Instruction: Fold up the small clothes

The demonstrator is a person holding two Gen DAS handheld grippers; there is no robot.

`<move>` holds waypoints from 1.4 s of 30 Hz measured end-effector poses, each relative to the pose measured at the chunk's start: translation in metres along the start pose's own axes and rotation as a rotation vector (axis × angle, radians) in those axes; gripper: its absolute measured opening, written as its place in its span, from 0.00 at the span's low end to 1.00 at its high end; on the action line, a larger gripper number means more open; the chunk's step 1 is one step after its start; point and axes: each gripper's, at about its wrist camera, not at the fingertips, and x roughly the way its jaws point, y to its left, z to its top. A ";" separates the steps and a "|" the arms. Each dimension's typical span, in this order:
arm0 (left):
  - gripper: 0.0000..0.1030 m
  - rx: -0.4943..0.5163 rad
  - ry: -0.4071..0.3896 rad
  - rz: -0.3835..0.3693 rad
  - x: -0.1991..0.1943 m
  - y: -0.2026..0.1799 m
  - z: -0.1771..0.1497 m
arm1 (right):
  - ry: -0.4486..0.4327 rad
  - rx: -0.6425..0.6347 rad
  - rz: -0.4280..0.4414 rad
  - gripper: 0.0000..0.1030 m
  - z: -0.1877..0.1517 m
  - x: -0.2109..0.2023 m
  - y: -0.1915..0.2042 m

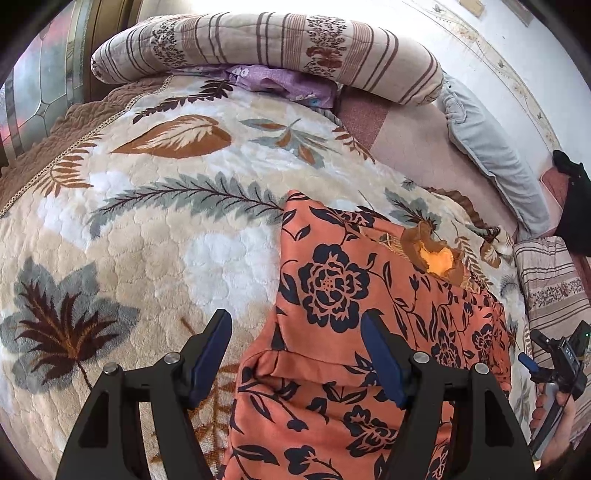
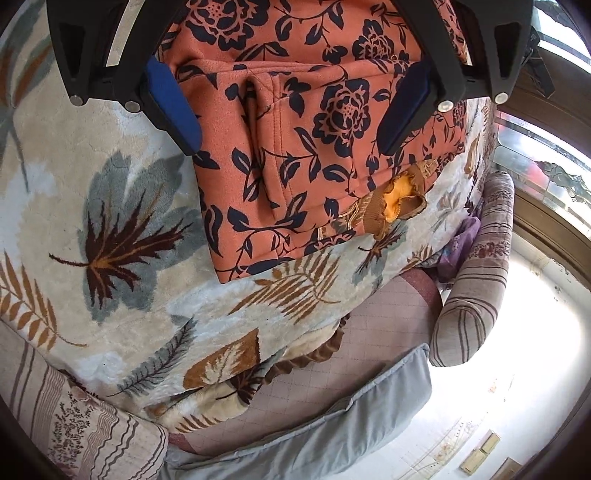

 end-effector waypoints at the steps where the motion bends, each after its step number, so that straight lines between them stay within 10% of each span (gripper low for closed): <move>1: 0.71 0.007 -0.004 -0.005 -0.001 -0.002 0.001 | -0.003 -0.002 0.003 0.94 0.001 0.000 0.001; 9: 0.71 -0.002 -0.001 -0.001 0.014 0.000 0.013 | 0.020 -0.013 0.049 0.91 0.015 0.015 0.006; 13: 0.71 -0.017 0.010 -0.001 0.024 0.003 0.017 | 0.089 -0.031 0.039 0.52 0.018 0.037 0.010; 21: 0.71 -0.012 0.021 0.001 0.032 0.003 0.019 | 0.180 -0.115 -0.077 0.53 0.007 0.073 0.015; 23: 0.71 -0.007 0.023 0.007 0.035 0.002 0.022 | 0.192 -0.143 -0.111 0.13 0.007 0.074 0.019; 33: 0.71 0.066 0.004 0.023 0.062 -0.019 0.049 | -0.051 -0.285 -0.213 0.09 0.025 0.017 0.052; 36: 0.71 0.066 0.048 0.044 0.079 -0.022 0.050 | 0.100 -0.243 -0.302 0.15 0.022 0.056 0.027; 42: 0.71 0.091 -0.036 0.035 0.047 -0.030 0.038 | -0.001 -0.136 -0.186 0.25 0.022 0.027 0.015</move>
